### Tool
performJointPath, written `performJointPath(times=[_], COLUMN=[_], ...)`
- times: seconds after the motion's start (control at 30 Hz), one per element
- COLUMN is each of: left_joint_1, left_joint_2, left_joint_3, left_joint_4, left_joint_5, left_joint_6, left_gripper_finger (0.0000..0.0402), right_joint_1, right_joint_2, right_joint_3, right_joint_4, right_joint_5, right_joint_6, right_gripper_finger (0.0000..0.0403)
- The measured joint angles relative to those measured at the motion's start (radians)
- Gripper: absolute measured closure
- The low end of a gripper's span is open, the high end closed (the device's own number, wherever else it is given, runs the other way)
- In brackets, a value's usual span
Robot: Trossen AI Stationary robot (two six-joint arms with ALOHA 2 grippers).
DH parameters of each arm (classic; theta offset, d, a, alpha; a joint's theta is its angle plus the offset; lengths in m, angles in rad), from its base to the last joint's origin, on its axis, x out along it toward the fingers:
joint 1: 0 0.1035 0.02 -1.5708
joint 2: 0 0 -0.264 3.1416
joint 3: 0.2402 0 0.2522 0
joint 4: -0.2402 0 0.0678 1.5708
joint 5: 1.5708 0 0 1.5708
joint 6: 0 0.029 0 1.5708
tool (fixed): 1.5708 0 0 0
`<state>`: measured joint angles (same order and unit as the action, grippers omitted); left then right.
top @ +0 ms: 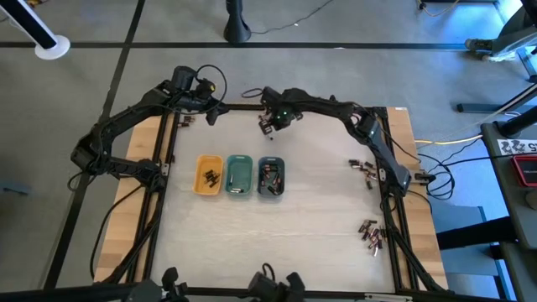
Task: Sort batteries
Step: Put the silver battery into the green bin
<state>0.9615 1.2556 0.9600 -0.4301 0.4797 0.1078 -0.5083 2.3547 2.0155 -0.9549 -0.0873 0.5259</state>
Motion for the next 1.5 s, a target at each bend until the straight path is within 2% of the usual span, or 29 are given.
performJointPath(times=[0.37, 0.57, 0.83, 1.03, 1.2, 1.37, 1.5], left_joint_1=[0.000, 0.000, -0.012, -0.128, -0.238, -0.293, -0.323], left_joint_2=[0.000, 0.000, 0.013, 0.145, 0.268, 0.490, 0.679], left_joint_3=[0.000, 0.000, 0.000, 0.000, 0.022, 0.224, 0.433], left_joint_4=[0.003, -0.002, 0.006, 0.005, 0.076, 0.077, -0.041], left_joint_5=[0.000, 0.000, 0.007, 0.015, -0.059, -0.064, -0.121], left_joint_6=[0.003, -0.008, -0.019, 0.064, 0.209, 0.250, 0.326], left_gripper_finger=[0.0231, 0.0231, 0.0231, 0.0231, 0.0231, 0.0231, 0.0231], right_joint_1=[0.003, -0.018, -0.017, -0.043, -0.066, -0.119, -0.167], right_joint_2=[0.006, 0.007, 0.002, -0.120, -0.232, -0.369, -0.469], right_joint_3=[0.000, 0.000, 0.077, 0.112, 0.109, 0.109, 0.109], right_joint_4=[0.018, 0.018, -0.009, -0.084, -0.214, -0.326, -0.368], right_joint_5=[0.011, -0.112, -0.104, -0.075, 0.033, 0.141, 0.185], right_joint_6=[0.021, 0.056, 0.098, 0.030, -0.025, -0.069, -0.110], right_gripper_finger=[0.0402, 0.0402, 0.0403, 0.0403, 0.0403, 0.0403, 0.0403])
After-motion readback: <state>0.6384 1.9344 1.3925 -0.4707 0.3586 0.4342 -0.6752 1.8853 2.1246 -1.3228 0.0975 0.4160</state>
